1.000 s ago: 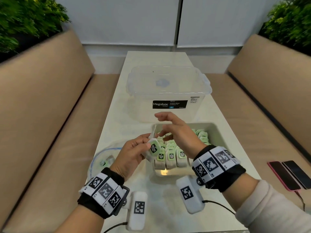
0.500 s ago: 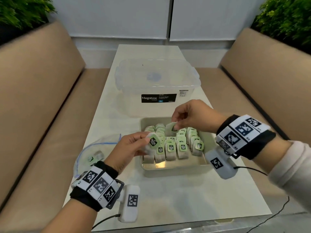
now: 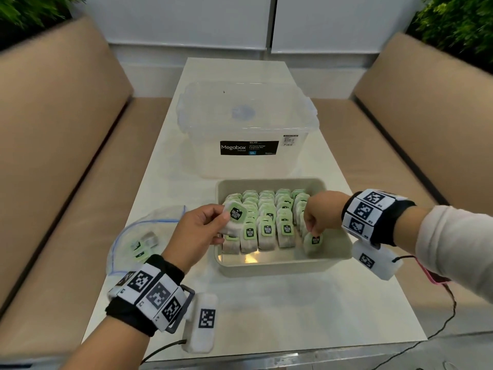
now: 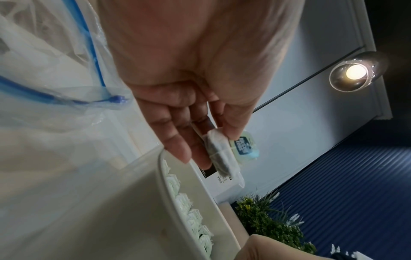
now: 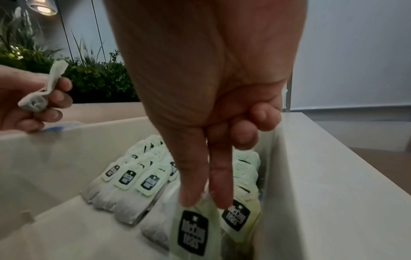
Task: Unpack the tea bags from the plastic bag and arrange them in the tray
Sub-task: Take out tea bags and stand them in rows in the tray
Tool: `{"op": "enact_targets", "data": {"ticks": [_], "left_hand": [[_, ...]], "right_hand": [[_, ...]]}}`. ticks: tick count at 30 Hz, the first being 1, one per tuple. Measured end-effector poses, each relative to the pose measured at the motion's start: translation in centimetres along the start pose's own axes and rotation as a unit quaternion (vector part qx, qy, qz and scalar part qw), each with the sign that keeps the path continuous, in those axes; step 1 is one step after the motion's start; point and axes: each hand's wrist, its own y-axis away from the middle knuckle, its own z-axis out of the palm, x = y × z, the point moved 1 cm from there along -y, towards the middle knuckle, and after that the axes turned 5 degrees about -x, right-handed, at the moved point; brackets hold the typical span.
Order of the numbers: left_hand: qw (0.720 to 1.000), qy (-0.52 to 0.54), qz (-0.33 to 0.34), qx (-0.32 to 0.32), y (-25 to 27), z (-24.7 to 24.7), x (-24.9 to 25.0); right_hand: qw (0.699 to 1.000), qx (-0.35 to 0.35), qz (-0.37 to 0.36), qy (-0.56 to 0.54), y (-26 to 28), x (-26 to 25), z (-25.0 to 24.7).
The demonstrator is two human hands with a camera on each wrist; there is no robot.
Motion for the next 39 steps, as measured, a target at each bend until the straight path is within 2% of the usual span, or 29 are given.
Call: {"op": "enact_targets", "data": {"ticks": [9, 14, 16, 18, 22, 25, 28, 33, 36, 39], "left_hand": [[1.0, -0.009, 0.009, 0.014, 0.1, -0.3, -0.1], [1.0, -0.018, 0.005, 0.02, 0.1, -0.4, -0.1], [0.999, -0.022, 0.006, 0.025, 0.0, -0.4, 0.0], [0.999, -0.027, 0.007, 0.029, -0.1, -0.4, 0.2], [0.999, -0.027, 0.011, 0.024, -0.1, -0.2, 0.6], [0.999, -0.032, 0.023, 0.023, -0.1, -0.1, 0.8], [0.999, -0.033, 0.032, 0.02, 0.0, -0.6, 1.1], [0.996, -0.076, 0.035, -0.001, 0.6, -2.0, 0.8], [0.993, -0.106, 0.035, 0.025, 0.9, -3.0, 0.2], [0.993, -0.111, 0.023, 0.039, 1.1, -3.6, -0.1]], "right_hand": [[0.996, -0.024, 0.05, 0.077, -2.1, 0.1, -1.1], [0.997, -0.023, 0.024, 0.07, -1.5, -0.1, -1.9], [1.0, 0.004, 0.012, 0.023, -0.6, -0.4, -2.7], [0.996, 0.052, -0.034, -0.059, 0.4, -1.4, -3.7], [0.957, 0.135, -0.156, -0.206, 2.4, -5.3, -5.5], [0.933, 0.197, -0.193, -0.233, 2.8, -8.1, -6.3], [0.923, 0.236, -0.196, -0.231, 2.6, -9.3, -6.9], [0.935, 0.213, -0.182, -0.218, 2.1, -9.7, -6.9], [0.959, 0.151, -0.146, -0.19, 1.0, -9.8, -6.3], [0.975, 0.088, -0.142, -0.146, -0.5, -10.3, -5.6]]}}
